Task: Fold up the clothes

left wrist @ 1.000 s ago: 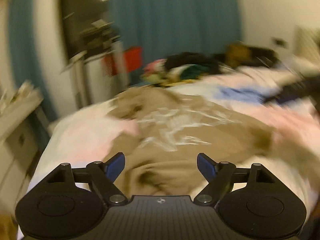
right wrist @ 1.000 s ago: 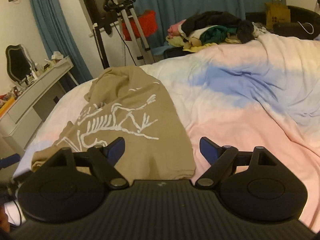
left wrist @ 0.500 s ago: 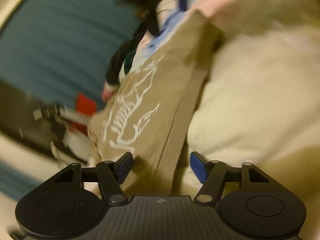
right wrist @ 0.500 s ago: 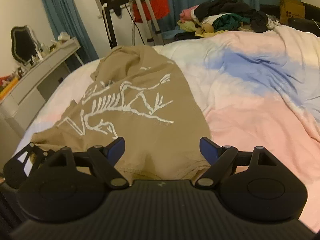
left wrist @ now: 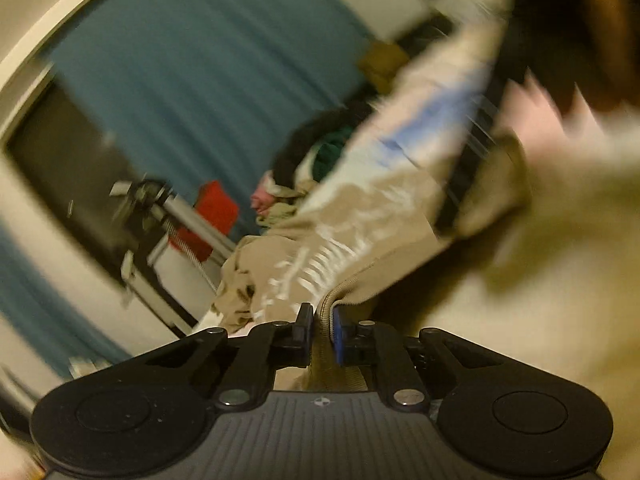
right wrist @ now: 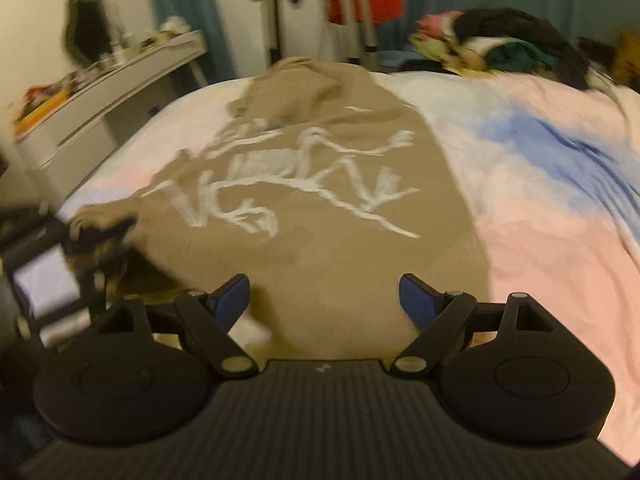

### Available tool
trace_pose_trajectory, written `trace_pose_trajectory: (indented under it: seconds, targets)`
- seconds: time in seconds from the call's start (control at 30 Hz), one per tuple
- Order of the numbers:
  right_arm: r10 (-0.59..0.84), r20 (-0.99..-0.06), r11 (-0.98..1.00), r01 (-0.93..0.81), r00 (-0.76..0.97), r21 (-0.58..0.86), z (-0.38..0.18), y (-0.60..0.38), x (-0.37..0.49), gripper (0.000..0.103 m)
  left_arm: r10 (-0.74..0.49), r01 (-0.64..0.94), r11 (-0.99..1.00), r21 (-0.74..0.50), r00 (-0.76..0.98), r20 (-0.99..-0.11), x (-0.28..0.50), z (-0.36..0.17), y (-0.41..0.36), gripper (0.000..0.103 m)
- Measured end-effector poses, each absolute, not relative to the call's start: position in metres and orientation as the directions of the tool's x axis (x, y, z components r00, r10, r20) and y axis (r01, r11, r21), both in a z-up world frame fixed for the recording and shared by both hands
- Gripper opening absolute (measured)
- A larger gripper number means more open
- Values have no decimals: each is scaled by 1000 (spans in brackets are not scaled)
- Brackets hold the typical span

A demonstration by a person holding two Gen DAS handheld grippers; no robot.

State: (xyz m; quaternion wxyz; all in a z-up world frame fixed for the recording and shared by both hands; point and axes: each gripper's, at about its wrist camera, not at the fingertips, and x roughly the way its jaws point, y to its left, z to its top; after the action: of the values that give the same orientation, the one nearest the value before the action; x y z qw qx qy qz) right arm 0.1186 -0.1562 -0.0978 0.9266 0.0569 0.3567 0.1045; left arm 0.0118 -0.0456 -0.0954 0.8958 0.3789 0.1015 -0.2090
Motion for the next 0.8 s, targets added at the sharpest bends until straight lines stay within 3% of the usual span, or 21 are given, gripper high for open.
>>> trace_pose_trajectory:
  seconds: [0.13,0.27,0.6,0.7,0.8]
  targets:
    - [293,-622,949,-298,726,100,-95,-128,113,83,-316,442,743,502,893,-320,18,-69,-34,10]
    - [186,-612,960,-275,768,-54,-103,-105,116,83,-329,453,782,428,883,-335,15,-53,-26,10]
    - [-120,-536,979,188,836,74,-89,-172,119,83,-329,493,788,368,843,-425,20,-73,-38,10]
    - [-197,-648,962,272,735,16,-106,-186,128,83,-308,489,789,371,838,-450,22,-84,-44,10]
    - [-199,-685,931,353,701,90,-115,-205,128,83,-284,483,793,370,832,-477,25,-93,-48,10]
